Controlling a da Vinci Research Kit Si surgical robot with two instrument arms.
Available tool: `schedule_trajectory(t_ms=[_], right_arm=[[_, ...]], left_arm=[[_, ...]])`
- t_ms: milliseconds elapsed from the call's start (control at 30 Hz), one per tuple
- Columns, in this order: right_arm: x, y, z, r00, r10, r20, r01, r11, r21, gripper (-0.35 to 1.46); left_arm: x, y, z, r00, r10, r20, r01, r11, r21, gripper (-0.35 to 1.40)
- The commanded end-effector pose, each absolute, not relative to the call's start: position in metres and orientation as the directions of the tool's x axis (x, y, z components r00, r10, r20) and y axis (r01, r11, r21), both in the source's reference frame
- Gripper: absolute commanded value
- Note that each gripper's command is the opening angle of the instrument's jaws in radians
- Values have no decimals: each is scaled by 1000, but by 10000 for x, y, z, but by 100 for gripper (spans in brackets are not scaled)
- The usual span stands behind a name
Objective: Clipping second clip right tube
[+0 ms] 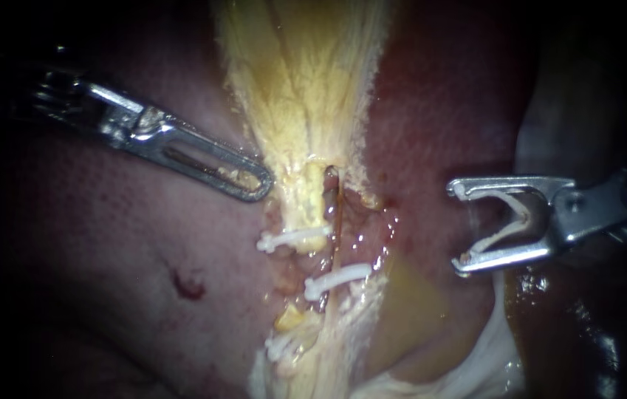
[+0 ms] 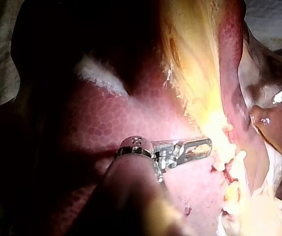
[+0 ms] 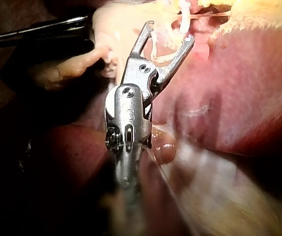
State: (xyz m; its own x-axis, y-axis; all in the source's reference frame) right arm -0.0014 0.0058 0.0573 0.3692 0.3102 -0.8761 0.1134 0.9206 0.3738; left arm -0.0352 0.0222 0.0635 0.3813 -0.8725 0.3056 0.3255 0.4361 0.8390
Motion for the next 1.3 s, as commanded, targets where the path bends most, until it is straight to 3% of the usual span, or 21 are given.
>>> schedule_trajectory(t_ms=[33, 433, 667, 1033, 1300], right_arm=[[-14, 58, 574, 369, 310, -876, 113, 921, 374, 50], [-14, 58, 574, 369, 310, -876, 113, 921, 374, 50], [-12, 57, 574, 369, 305, -878, 114, 923, 368, 50], [14, 51, 586, 376, 383, -843, 78, 894, 441, 50], [42, 33, 621, 380, 447, -810, 83, 855, 511, 50]], left_arm=[[-351, 223, 633, 380, -874, 304, 324, 433, 841, -35], [-306, 269, 579, 342, -892, 296, 331, 410, 850, -35], [-302, 271, 566, 331, -896, 296, 336, 405, 850, -35], [-303, 268, 568, 330, -896, 297, 338, 406, 849, -35], [-304, 267, 569, 330, -896, 298, 339, 407, 848, -35]])
